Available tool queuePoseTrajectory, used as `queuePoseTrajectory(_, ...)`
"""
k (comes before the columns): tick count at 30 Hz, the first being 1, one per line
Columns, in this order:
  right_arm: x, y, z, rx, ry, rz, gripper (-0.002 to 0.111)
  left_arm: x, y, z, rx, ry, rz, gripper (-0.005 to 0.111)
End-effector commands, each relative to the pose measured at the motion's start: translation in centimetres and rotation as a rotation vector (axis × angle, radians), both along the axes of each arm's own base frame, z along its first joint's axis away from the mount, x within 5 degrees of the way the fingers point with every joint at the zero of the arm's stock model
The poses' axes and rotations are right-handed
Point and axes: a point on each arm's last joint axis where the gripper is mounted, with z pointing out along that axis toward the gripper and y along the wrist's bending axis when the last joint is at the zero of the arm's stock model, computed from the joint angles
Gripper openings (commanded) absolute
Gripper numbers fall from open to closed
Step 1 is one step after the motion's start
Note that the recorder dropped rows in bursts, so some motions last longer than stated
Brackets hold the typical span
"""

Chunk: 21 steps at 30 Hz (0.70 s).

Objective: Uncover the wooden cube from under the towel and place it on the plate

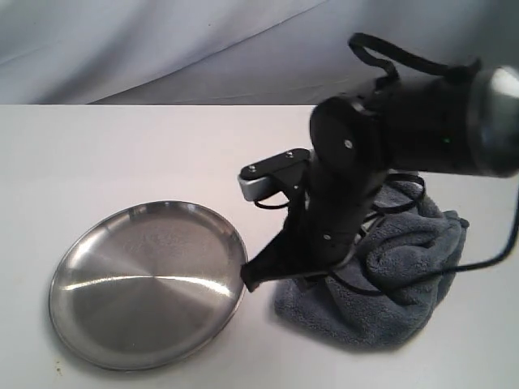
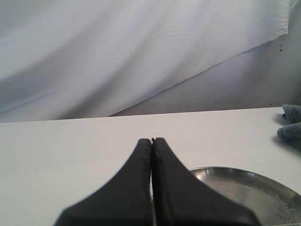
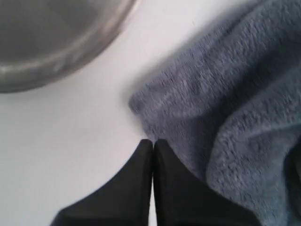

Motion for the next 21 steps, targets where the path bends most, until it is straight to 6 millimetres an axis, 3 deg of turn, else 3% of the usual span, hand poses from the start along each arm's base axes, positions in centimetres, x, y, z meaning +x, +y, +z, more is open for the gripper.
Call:
queuePoseTrajectory(1,-1.6,-3.3,0.3,-0.038,-0.074,-0.024,0.000,0.0,0.0,-0.1,-0.005,-0.002,-0.005,0.000)
queuePoseTrajectory(10,-4.3,-8.3,1.0,-0.054,-0.212,-0.174,0.000,0.0,0.0,-0.1,-0.005,-0.002,-0.005,0.000)
queuePoseTrajectory(21,-5.0,-9.4,0.2,-0.021,-0.242,-0.224,0.000,0.0,0.0,-0.1,-0.005,-0.002,-0.005,0.000)
